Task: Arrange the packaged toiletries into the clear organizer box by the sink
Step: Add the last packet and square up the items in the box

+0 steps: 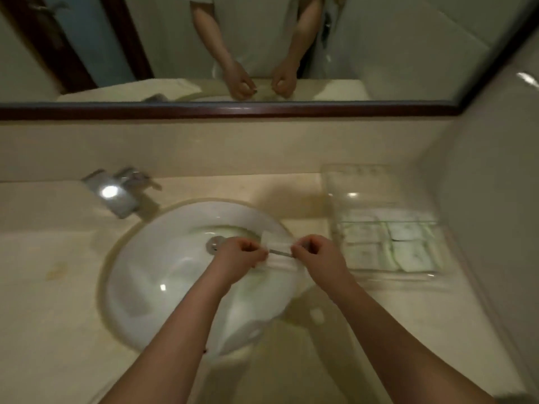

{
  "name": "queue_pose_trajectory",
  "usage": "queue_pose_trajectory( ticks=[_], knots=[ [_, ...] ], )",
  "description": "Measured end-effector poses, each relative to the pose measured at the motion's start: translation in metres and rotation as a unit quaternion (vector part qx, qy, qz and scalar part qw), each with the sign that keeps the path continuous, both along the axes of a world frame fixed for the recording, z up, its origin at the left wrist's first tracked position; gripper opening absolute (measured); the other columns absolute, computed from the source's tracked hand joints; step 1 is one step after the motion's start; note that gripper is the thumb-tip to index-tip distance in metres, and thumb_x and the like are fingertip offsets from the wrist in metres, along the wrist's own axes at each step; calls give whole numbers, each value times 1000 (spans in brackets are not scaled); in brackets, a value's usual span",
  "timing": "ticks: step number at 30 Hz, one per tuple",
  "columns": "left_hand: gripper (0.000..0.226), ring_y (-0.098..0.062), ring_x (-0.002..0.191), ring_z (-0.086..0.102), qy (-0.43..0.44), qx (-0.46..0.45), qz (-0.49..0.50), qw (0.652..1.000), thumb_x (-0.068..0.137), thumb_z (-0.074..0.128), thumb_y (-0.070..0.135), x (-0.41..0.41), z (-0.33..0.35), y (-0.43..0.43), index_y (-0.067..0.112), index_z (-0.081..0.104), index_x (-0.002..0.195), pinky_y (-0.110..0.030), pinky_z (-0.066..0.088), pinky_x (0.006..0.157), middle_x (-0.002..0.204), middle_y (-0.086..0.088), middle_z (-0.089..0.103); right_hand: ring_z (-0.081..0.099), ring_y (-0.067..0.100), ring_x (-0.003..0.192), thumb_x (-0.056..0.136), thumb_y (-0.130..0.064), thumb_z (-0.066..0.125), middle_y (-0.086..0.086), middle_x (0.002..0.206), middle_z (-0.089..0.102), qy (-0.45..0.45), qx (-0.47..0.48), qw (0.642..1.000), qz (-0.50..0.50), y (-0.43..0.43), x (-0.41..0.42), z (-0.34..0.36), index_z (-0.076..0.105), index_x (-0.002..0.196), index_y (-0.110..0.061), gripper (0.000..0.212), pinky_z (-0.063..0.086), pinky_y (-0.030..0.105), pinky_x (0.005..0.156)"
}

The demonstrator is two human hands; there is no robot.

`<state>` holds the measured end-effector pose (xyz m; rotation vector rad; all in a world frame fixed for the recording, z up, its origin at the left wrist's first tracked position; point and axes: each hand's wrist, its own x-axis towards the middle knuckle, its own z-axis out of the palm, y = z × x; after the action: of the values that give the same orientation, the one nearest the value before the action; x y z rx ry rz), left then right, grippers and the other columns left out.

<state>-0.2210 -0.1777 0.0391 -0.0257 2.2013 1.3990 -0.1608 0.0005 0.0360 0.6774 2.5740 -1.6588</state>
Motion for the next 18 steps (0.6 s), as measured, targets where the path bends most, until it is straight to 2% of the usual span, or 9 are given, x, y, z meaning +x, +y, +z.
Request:
queue_pose_trajectory(
  ticks=[2, 6, 9, 11, 13, 18],
  knots=[
    [13, -11, 56, 55, -4, 1, -14, 1000, 83, 71, 16, 14, -3, 61, 3, 73, 80, -19, 43, 54, 65, -5, 64, 57, 8, 64, 82, -18, 69, -3, 70, 64, -1, -4, 999, -46, 59, 19, -1, 68, 80, -18, 2, 44, 22, 61],
    [12, -17, 59, 59, 18, -8, 8, 1000, 81, 72, 17, 30, -4, 151, 8, 73, 74, -27, 45, 59, 68, -10, 69, 59, 10, 69, 81, -19, 71, -4, 78, 63, -44, 9, 995, -86, 141, 42, -1, 62, 102, -19, 23, 45, 18, 63],
    [6, -17, 61, 64, 42, -32, -8, 999, 78, 72, 15, 36, -10, 202, 11, 72, 73, -29, 50, 61, 68, -6, 71, 64, 14, 76, 76, -21, 72, -4, 81, 67, -67, 50, 987, -135, 187, 47, -7, 64, 100, -20, 25, 48, 25, 67],
    [3, -18, 69, 66, 77, -67, -7, 995, 74, 72, 15, 36, -15, 222, 15, 71, 72, -31, 53, 67, 70, -2, 71, 64, 13, 79, 76, -20, 72, -6, 82, 67, -73, 77, 984, -146, 206, 45, -12, 64, 98, -22, 24, 45, 23, 66],
    [5, -18, 73, 64, 106, -88, 0, 990, 74, 72, 15, 39, -20, 228, 17, 67, 73, -28, 48, 67, 75, 0, 69, 62, 12, 76, 77, -19, 71, -7, 80, 65, -71, 96, 983, -143, 212, 43, -15, 61, 97, -24, 22, 42, 22, 61],
    [20, -19, 77, 57, 150, -118, 48, 980, 74, 70, 14, 48, -29, 221, 16, 61, 92, -32, 47, 69, 84, -1, 60, 60, 14, 77, 78, -24, 68, -8, 84, 63, -58, 182, 973, -127, 213, 40, -26, 58, 99, -26, 23, 41, 25, 65]
  ],
)
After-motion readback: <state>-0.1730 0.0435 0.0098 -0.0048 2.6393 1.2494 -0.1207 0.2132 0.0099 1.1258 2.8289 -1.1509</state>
